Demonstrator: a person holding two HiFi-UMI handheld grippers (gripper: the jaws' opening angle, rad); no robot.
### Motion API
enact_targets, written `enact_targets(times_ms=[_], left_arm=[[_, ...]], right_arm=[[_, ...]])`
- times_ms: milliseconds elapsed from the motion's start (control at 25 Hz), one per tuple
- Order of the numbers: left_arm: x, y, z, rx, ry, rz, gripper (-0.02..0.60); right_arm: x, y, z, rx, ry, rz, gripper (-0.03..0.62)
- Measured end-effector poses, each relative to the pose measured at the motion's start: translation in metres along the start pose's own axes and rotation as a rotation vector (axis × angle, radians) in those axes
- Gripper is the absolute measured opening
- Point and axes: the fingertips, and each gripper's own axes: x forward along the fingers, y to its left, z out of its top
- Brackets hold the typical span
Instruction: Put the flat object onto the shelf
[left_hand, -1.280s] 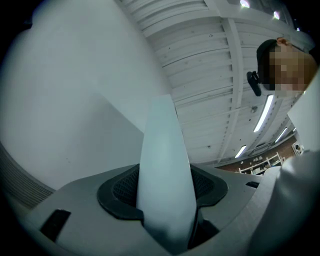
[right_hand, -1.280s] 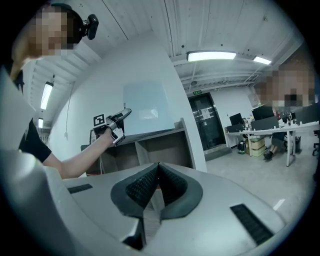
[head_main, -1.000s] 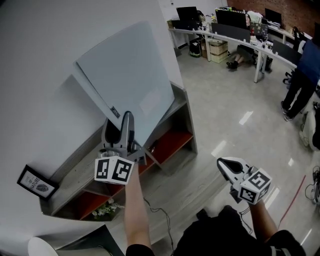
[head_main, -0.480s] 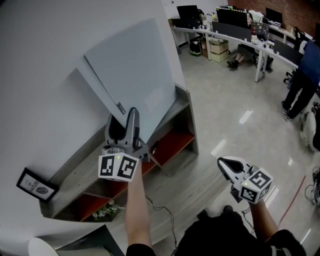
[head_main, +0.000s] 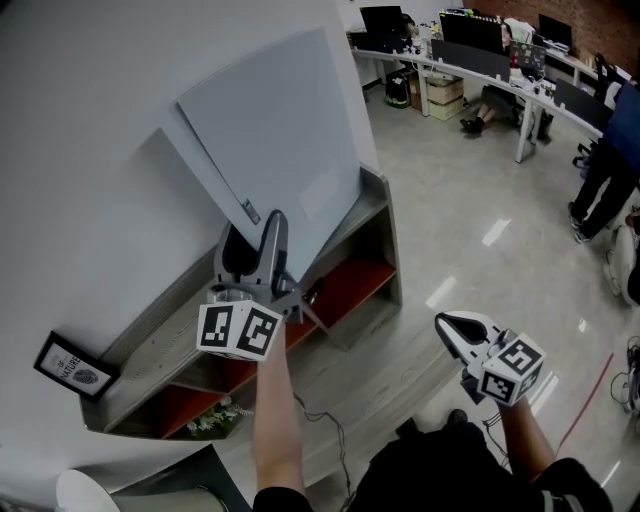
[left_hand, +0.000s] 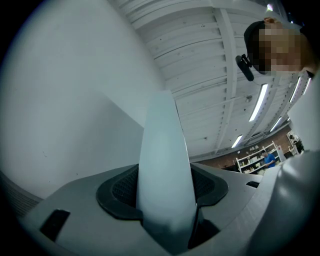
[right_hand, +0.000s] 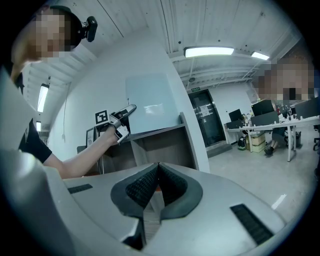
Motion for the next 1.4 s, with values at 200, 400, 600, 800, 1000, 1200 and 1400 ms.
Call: enact_targets(times_ms=[200, 400, 600, 800, 1000, 1200, 1400], left_arm=[[-0.002, -0.001, -0.003, 0.011, 0.024, 0.005, 0.291], [-0.002, -0.002, -0.009, 0.017, 0.073, -0.006, 0.298], [-0.002, -0.003, -0.011, 0.042, 0.093, -0.015, 0.304], [-0.001, -0.005, -0.012, 0.067, 0.1, -0.032, 0.307], [0.0, -0.003, -0.013, 0.066, 0.113, -0.019, 0.344], [0.0, 0.0, -0.014, 0.061, 0.117, 0.0, 0.404], [-0.005, 0.001, -0.012, 0.066, 0.115, 0.009, 0.425]], right_arm=[[0.002, 0.0, 0.0, 0.001, 0.001, 0.005, 0.012], [0.002, 0.003, -0.001, 0.0, 0.004, 0.013, 0.012], [0.004, 0.008, -0.001, 0.002, 0.01, 0.025, 0.012], [0.002, 0.008, 0.0, -0.002, 0.007, 0.025, 0.012], [0.0, 0.009, -0.002, 0.001, 0.009, 0.023, 0.012], [-0.003, 0.009, -0.004, 0.005, 0.011, 0.018, 0.012], [-0.005, 0.011, -0.003, 0.0, 0.01, 0.017, 0.012]])
